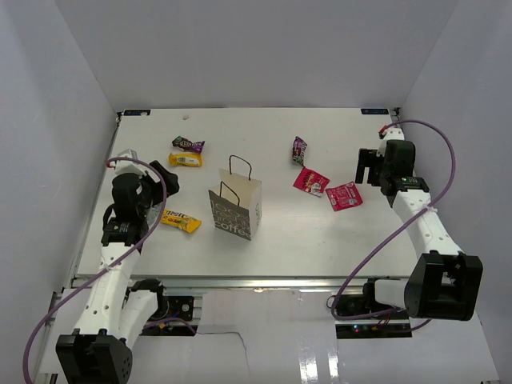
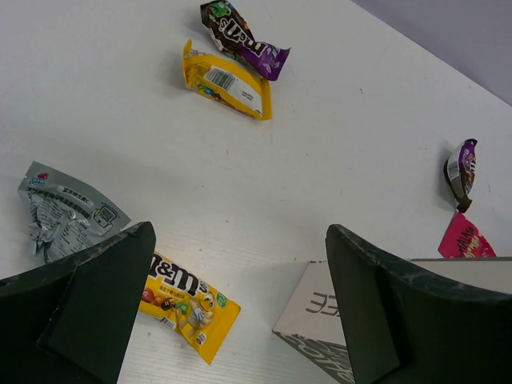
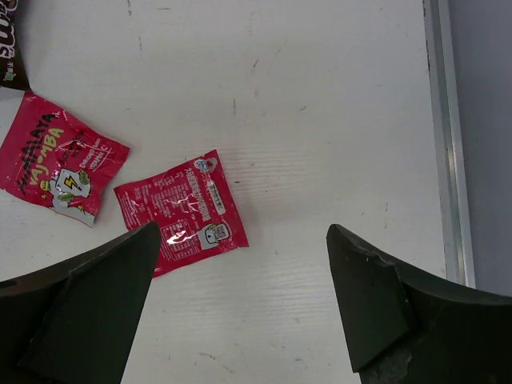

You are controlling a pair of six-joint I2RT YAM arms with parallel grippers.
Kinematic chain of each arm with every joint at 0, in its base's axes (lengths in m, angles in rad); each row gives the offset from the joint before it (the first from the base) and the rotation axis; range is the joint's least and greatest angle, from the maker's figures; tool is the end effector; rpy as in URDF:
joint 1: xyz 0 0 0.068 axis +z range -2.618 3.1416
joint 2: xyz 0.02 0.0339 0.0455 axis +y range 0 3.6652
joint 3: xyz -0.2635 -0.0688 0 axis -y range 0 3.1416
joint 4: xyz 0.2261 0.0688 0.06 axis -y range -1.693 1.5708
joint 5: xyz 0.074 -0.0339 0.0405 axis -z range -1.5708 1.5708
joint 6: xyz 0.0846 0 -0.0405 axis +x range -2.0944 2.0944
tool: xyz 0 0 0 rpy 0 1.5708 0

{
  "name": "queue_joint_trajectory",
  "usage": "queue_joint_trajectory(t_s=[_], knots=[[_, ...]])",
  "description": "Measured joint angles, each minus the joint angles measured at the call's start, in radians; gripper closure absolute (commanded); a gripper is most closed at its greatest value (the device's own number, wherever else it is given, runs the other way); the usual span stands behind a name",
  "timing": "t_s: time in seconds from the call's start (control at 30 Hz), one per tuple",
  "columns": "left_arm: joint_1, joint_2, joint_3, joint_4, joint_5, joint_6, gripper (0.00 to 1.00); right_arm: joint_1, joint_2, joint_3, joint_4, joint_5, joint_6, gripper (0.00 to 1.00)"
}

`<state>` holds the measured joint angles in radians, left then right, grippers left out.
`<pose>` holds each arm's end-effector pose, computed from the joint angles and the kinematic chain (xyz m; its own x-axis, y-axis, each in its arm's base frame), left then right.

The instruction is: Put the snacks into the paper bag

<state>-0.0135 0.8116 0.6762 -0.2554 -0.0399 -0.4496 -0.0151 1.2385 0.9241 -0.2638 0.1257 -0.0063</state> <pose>0.2174 0.0004 0.2732 -0.3329 -0.4298 -0.8393 -0.1866 0.9025 -0.3882 0.2997 -0.0151 0.2634 -0.5472 0.0020 -0.8370 0.1165 0.9904 -0.0738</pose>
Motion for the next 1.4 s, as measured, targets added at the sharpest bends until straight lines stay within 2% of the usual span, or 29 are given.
queue_joint_trajectory(t_s=[0.1,0.17,0.27,0.4,0.53,0.63,0.73,0.97,1.17,1.33,1.4], knots=[[0.000,0.004,0.001,-0.015,0.034,-0.016,0.02,0.000,0.016,0.002,-0.001,-0.031,-0.032,0.10],[0.000,0.006,0.008,-0.033,0.058,-0.031,0.02,-0.003,0.024,0.010,-0.014,-0.124,-0.118,0.10],[0.000,0.007,0.020,-0.054,0.084,-0.057,0.02,0.004,0.047,0.048,-0.096,-0.345,-0.336,0.10],[0.000,0.005,0.042,-0.088,0.111,-0.099,0.02,0.065,0.098,0.092,-0.191,-0.514,-0.593,0.10],[0.000,0.005,0.072,-0.133,0.139,-0.146,0.02,0.057,0.219,0.177,-0.266,-0.670,-0.714,0.08],[0.000,-0.001,0.080,-0.150,0.185,-0.182,0.02,0.014,0.362,0.287,-0.291,-0.738,-0.738,0.05],[0.000,-0.031,0.078,-0.172,0.237,-0.220,0.02,-0.005,0.515,0.414,-0.311,-0.747,-0.755,0.04],[0.000,-0.149,0.013,-0.188,0.299,-0.307,0.02,0.013,0.780,0.652,-0.342,-0.621,-0.790,0.01],[0.000,-0.132,-0.037,-0.178,0.318,-0.368,0.02,0.023,0.875,0.742,-0.405,-0.588,-0.850,0.00],[0.000,-0.141,-0.095,-0.165,0.323,-0.420,0.02,0.058,0.963,0.901,-0.526,-0.646,-0.917,0.04],[0.000,-0.142,-0.101,-0.162,0.326,-0.434,0.02,0.080,0.975,0.912,-0.545,-0.669,-0.927,0.04]])
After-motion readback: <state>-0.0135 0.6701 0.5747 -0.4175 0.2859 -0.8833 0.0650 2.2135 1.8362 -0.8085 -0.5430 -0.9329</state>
